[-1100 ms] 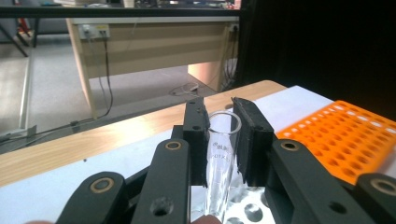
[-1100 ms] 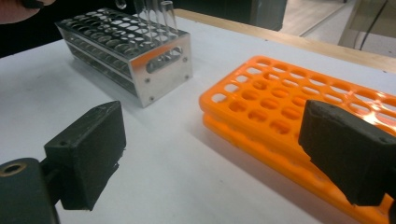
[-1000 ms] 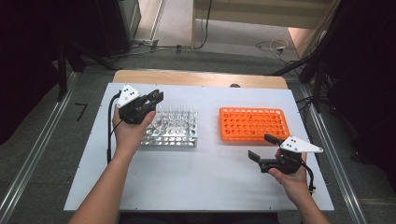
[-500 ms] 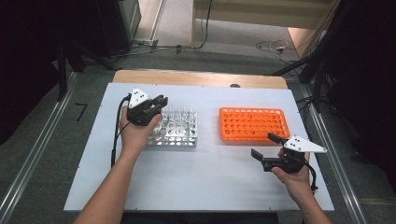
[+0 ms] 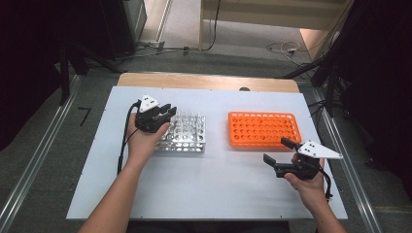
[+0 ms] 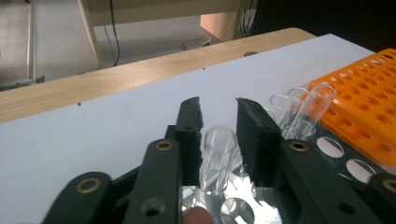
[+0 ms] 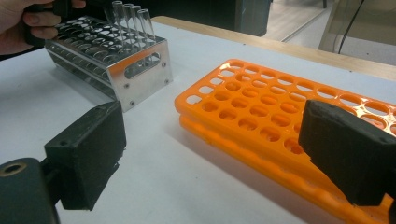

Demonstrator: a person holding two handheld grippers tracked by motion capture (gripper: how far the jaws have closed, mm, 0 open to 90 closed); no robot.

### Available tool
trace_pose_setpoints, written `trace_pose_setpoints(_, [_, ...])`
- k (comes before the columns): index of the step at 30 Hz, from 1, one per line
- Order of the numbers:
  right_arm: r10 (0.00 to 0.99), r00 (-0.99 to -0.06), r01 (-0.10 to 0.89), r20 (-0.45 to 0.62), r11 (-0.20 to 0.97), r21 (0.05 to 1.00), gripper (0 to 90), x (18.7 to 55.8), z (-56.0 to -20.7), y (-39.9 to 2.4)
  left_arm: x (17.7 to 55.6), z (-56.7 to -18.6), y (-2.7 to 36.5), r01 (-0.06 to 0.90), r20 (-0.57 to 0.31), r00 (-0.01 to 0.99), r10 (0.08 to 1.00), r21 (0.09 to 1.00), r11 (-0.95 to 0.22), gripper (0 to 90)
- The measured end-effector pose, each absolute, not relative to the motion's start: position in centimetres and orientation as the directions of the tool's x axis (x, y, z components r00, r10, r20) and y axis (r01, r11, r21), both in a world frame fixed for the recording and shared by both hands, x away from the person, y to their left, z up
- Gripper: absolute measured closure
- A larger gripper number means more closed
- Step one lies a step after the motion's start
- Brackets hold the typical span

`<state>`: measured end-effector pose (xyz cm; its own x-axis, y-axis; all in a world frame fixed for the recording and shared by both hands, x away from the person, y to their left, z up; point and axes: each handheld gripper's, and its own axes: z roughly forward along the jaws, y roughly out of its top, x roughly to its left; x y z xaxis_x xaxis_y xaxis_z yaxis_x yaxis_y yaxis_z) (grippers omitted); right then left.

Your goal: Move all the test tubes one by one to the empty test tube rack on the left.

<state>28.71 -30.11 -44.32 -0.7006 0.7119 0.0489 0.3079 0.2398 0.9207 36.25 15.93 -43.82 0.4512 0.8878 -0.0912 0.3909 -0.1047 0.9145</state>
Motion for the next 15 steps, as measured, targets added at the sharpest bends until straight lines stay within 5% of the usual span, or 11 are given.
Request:
trace_pose_setpoints(5, [0.718, -0.694, 0.309, 0.044, 0.242, 0.920, 6.2, 28.9, -44.5, -30.4, 35.6, -43.7, 16.2, 0.375, -0.109, 0.462, 0.880, 0.924, -0.083, 57.6])
trace_pose_setpoints(15, [0.739, -0.672, 0.314, 0.044, 0.231, 0.921, 6.1, 28.9, -44.6, -31.5, 31.1, -44.0, 17.2, 0.318, -0.128, 0.513, 0.849, 0.947, -0.050, 13.4])
